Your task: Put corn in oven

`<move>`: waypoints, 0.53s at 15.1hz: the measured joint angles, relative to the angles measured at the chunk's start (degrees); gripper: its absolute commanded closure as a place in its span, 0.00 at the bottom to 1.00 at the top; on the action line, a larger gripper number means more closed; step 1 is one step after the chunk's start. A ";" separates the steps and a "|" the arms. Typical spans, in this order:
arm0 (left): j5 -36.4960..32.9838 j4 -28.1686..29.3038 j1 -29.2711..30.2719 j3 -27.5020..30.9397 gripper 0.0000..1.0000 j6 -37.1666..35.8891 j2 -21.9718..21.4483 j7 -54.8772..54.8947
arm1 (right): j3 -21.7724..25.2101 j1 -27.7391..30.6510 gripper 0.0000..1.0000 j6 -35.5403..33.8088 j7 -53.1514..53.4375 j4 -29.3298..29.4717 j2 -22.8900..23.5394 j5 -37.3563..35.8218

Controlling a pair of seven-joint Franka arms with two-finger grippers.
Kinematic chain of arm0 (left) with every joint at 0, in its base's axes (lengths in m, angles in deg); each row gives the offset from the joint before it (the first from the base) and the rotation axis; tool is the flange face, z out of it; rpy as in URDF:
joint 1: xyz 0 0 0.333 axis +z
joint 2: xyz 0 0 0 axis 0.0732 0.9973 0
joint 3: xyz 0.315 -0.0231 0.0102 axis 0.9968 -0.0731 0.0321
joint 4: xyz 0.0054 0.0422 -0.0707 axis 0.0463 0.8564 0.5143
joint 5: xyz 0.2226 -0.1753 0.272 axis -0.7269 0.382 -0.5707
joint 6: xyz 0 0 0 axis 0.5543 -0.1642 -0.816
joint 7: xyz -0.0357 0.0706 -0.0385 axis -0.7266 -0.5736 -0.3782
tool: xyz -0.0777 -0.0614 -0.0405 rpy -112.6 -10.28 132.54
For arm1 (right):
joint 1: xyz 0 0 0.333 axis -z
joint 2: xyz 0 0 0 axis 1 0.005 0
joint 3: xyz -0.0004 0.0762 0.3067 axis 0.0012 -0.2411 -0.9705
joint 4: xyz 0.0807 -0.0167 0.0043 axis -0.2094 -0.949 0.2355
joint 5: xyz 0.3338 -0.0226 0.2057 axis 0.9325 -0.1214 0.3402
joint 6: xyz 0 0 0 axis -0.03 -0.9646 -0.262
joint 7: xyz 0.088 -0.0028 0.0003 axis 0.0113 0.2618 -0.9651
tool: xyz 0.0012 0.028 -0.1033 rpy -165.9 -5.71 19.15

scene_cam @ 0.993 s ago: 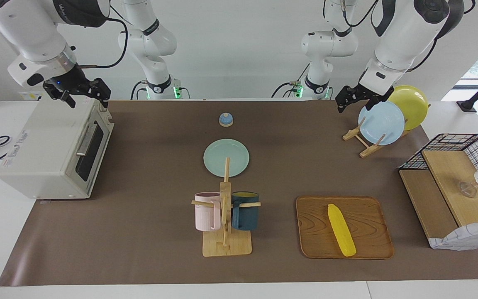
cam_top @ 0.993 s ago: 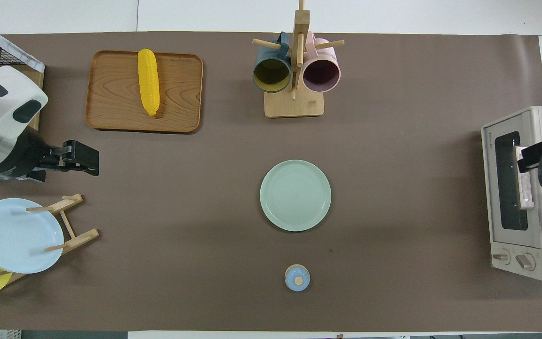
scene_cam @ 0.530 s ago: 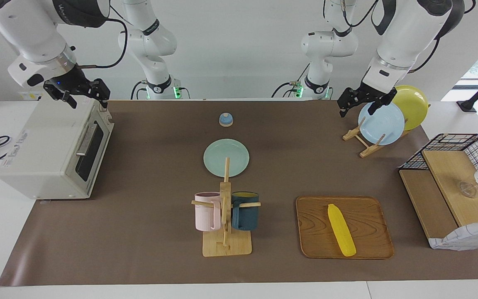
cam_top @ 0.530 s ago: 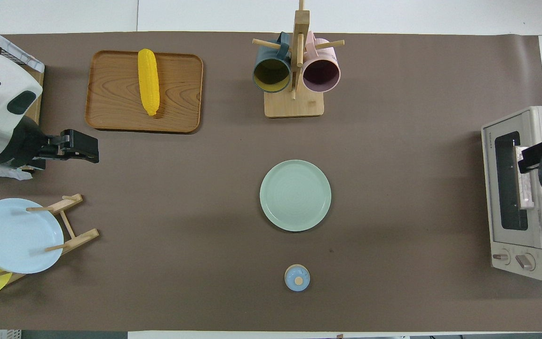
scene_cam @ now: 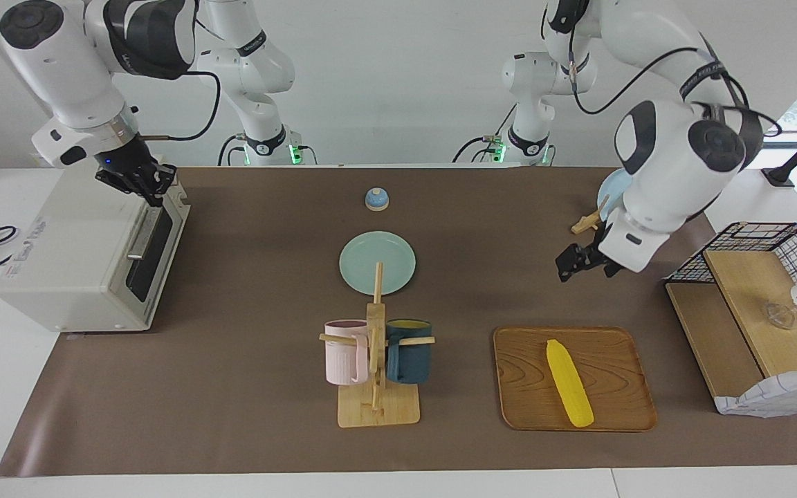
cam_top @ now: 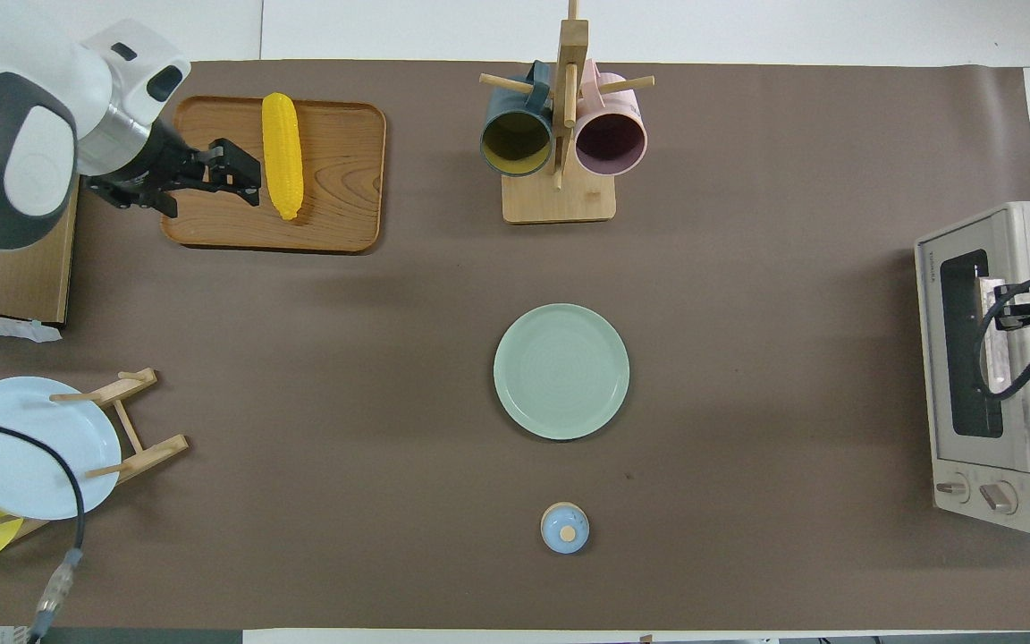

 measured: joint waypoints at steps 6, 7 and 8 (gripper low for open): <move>-3.81 -14.39 -0.71 0.00 0.00 10.10 19.46 3.43 | 0.25 2.62 1.00 5.75 3.65 -5.84 -0.86 -0.41; -4.81 -14.84 -0.70 0.00 0.00 10.96 19.89 3.74 | 0.25 2.83 1.00 6.62 3.73 -6.50 -0.80 -0.43; -5.32 -14.88 -0.74 -0.01 0.00 11.85 20.21 3.93 | 0.26 3.13 1.00 7.51 3.73 -7.22 -0.69 -0.43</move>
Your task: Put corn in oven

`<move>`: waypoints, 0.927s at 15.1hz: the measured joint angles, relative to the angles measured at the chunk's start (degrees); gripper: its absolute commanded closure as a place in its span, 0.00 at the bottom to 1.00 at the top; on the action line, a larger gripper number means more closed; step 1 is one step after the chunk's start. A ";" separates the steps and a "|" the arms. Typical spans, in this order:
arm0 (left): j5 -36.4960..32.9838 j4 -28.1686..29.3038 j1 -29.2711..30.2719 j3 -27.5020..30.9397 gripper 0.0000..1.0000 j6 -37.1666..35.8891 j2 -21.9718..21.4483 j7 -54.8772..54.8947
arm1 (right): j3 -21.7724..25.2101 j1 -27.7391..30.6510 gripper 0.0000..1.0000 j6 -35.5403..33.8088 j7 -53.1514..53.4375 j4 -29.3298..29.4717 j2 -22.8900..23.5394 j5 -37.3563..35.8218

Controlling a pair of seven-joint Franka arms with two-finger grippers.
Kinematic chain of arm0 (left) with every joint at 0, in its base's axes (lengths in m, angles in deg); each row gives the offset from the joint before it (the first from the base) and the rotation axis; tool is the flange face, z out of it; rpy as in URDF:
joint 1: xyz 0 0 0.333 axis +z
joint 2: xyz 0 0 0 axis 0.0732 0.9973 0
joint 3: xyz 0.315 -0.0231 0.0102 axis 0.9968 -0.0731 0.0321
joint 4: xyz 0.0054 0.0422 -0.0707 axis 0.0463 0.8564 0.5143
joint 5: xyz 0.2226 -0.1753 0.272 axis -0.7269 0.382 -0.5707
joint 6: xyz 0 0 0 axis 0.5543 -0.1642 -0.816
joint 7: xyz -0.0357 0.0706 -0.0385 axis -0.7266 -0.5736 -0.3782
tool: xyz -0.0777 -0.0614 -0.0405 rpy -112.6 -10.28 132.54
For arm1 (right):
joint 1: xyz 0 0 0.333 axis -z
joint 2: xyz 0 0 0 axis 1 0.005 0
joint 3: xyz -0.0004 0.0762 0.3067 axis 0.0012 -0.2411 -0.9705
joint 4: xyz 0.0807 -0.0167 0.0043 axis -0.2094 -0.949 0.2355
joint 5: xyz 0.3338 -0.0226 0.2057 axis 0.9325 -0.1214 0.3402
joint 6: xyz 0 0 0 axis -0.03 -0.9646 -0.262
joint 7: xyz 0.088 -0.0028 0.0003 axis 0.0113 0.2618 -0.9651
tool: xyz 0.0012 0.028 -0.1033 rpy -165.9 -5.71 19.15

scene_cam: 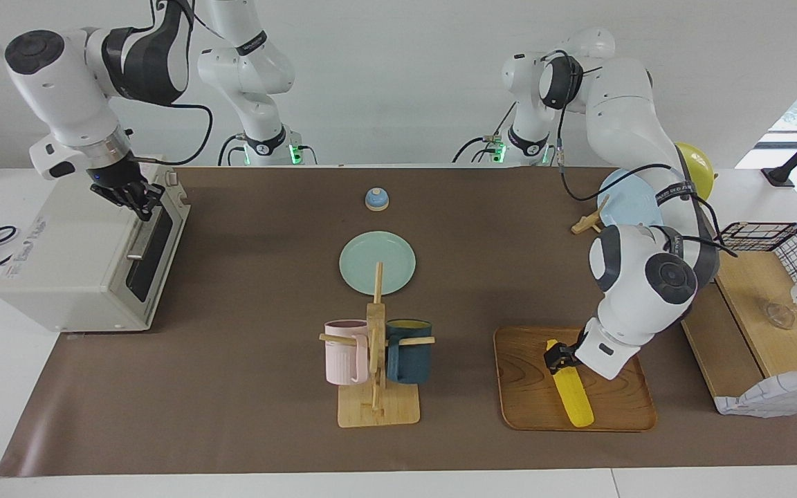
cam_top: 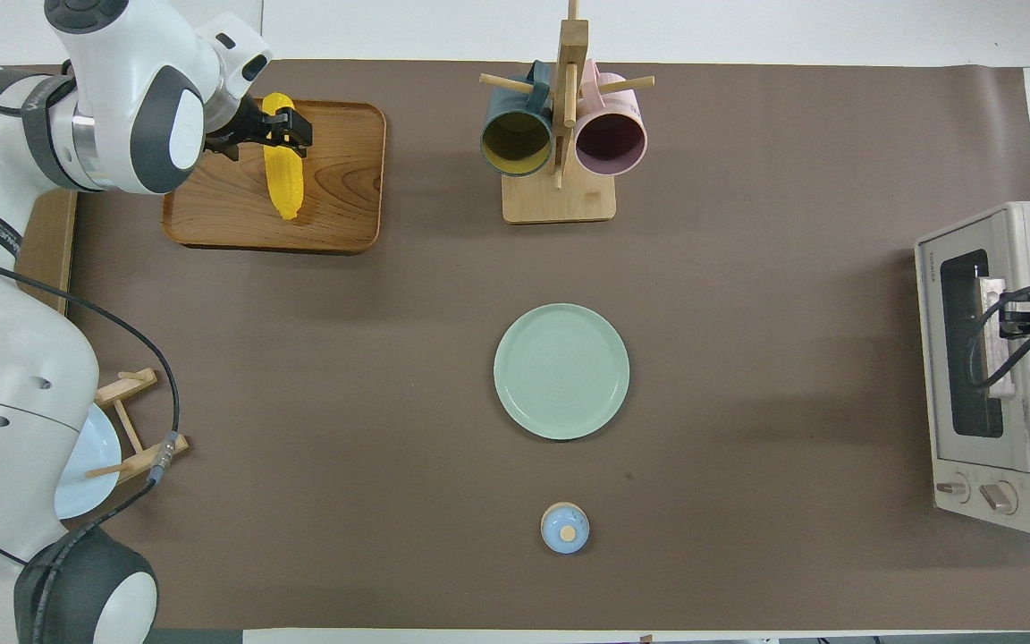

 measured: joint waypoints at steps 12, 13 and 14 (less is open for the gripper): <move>-0.36 -0.02 -0.45 -0.02 0.01 3.86 2.86 0.34 | -0.02 2.22 1.00 3.08 -7.01 -3.36 1.43 -0.14; -0.36 -0.01 -0.50 -0.02 0.05 4.08 3.01 0.34 | -0.06 2.21 1.00 3.09 -7.01 -3.39 1.42 -0.14; -0.36 -0.01 -0.52 -0.02 0.10 4.17 3.10 0.34 | -0.17 2.16 1.00 3.19 -7.01 -3.44 1.43 -0.14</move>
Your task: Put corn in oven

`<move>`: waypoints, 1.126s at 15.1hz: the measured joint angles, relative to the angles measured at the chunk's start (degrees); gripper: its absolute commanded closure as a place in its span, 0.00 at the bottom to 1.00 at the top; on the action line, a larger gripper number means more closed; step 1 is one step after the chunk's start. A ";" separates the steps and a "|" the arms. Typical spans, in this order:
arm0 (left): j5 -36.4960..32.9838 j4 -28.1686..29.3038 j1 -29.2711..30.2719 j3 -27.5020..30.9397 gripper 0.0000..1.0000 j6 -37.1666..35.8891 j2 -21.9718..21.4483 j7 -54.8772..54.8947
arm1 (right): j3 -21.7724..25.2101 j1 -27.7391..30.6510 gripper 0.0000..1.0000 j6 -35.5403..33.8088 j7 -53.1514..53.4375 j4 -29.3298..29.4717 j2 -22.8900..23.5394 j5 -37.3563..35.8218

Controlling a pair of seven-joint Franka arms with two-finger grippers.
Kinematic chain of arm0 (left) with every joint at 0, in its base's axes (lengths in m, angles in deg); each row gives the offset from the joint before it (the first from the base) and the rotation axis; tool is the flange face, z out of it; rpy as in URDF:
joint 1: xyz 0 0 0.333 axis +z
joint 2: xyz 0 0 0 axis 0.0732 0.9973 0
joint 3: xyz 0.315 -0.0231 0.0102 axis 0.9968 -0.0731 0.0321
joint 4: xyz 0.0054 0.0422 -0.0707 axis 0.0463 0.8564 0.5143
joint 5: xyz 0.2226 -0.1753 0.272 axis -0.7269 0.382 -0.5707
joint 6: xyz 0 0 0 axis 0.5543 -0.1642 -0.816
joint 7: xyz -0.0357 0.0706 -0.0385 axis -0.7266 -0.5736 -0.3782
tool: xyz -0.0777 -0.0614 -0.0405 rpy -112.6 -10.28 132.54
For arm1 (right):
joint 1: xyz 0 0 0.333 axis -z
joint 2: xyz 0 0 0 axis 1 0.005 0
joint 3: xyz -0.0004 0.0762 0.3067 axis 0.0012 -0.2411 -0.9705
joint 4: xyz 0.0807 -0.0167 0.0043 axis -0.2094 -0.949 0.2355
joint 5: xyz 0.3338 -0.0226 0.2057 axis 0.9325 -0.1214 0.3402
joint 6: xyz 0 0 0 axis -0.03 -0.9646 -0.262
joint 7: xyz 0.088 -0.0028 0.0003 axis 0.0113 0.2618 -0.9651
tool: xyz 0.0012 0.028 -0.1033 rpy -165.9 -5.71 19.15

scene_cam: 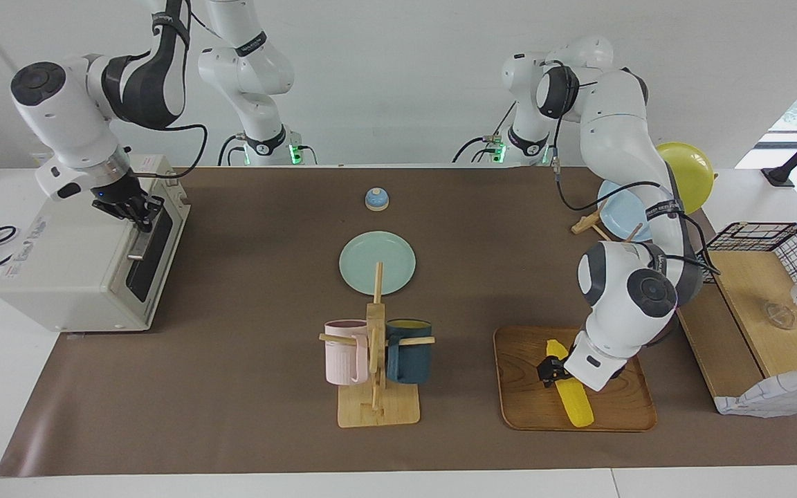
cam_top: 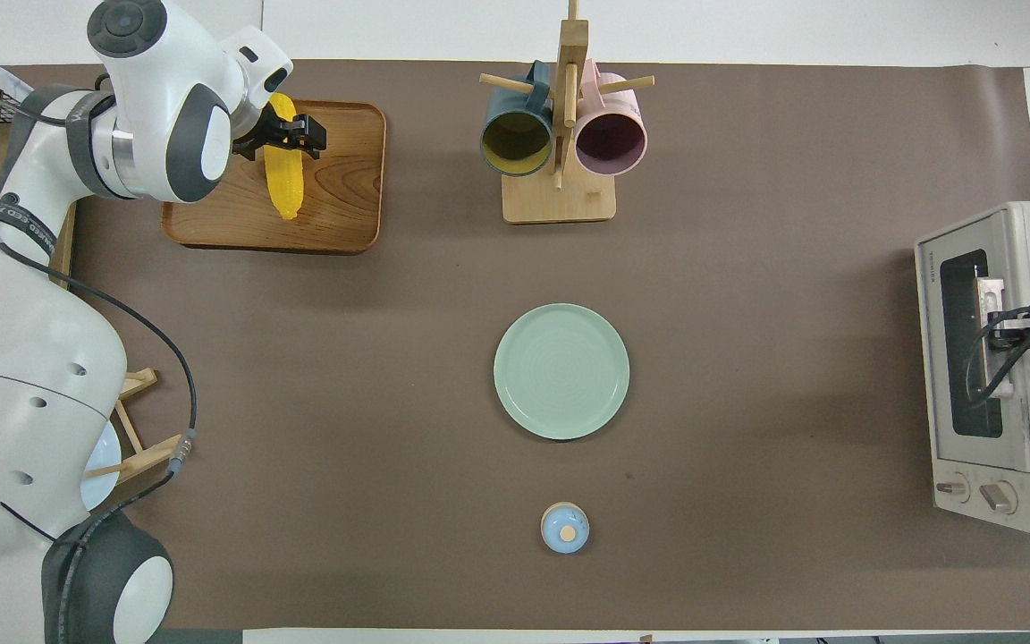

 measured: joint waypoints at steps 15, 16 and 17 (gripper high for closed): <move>2.12 2.72 -0.51 -0.74 1.00 -9.73 -10.34 -2.86 | -1.89 -9.13 1.00 11.34 7.63 -5.61 5.94 3.18; 2.42 5.42 -1.19 -1.00 1.00 -10.90 -14.09 -4.94 | -1.96 -9.42 1.00 13.08 7.74 -6.31 6.45 3.43; 3.03 8.80 -2.21 -1.19 1.00 -11.58 -17.97 -7.24 | -1.96 -9.76 1.00 14.57 7.93 -6.94 6.77 3.50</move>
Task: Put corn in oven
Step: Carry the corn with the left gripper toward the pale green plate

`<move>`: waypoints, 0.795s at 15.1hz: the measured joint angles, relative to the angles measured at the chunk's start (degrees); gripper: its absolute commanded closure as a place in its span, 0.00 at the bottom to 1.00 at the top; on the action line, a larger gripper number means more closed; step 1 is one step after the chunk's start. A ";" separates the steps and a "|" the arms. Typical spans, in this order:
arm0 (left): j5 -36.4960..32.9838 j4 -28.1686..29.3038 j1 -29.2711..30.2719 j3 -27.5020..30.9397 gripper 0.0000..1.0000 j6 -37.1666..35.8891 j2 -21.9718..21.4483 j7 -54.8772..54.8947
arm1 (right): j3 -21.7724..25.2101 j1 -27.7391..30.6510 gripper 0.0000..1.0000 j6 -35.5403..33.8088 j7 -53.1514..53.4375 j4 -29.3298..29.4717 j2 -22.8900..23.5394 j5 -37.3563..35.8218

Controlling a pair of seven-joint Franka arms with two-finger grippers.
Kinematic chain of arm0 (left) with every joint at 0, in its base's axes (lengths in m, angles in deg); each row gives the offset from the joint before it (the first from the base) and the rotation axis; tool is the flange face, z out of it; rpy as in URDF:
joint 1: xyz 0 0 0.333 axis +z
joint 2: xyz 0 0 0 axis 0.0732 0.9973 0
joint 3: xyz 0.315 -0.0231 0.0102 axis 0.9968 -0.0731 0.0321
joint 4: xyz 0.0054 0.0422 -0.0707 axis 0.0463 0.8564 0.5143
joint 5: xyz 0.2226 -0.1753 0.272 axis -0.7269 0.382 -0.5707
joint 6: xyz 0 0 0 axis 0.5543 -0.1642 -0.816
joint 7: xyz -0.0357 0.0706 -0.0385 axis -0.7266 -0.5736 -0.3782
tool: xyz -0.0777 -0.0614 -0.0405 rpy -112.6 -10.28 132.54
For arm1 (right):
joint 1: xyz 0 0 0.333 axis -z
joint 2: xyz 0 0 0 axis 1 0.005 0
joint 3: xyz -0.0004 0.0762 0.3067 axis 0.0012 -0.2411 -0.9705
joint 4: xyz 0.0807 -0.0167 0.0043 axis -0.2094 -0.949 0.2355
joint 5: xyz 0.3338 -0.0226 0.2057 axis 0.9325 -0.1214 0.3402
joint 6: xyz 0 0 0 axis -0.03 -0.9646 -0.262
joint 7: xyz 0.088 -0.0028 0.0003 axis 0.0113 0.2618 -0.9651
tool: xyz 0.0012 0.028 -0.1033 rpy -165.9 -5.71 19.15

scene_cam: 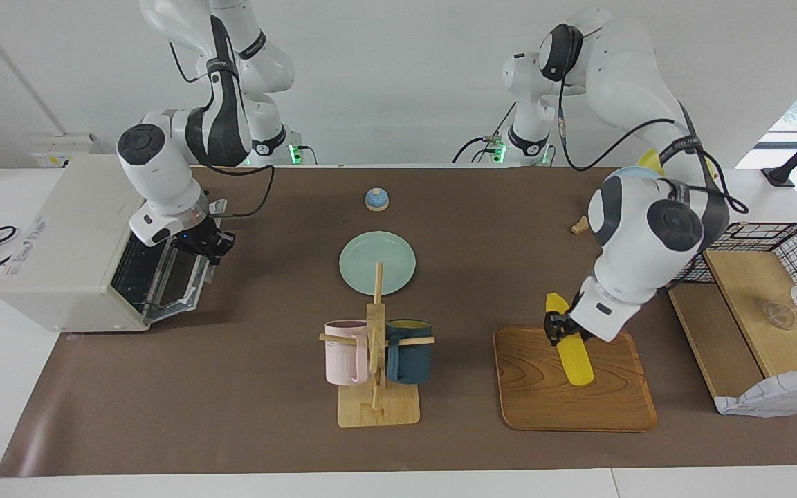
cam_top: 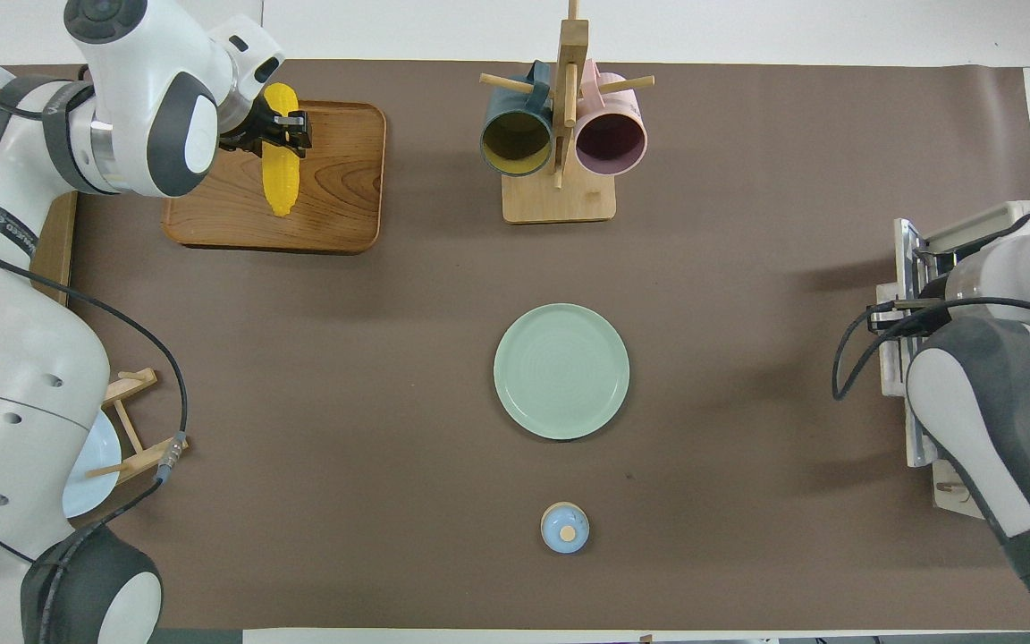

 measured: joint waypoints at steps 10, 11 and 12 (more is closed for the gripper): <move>4.92 32.92 -21.20 -0.46 1.00 9.33 -23.09 -21.42 | -0.03 -1.29 1.00 10.00 0.93 -4.67 2.96 0.81; 5.00 35.15 -23.06 -0.46 1.00 12.00 -23.12 -21.90 | -0.02 -1.40 1.00 10.98 1.42 -4.84 3.81 0.80; 5.37 37.30 -24.47 -0.45 1.00 15.17 -23.04 -22.28 | -0.02 -1.48 1.00 12.00 1.71 -5.07 4.68 0.80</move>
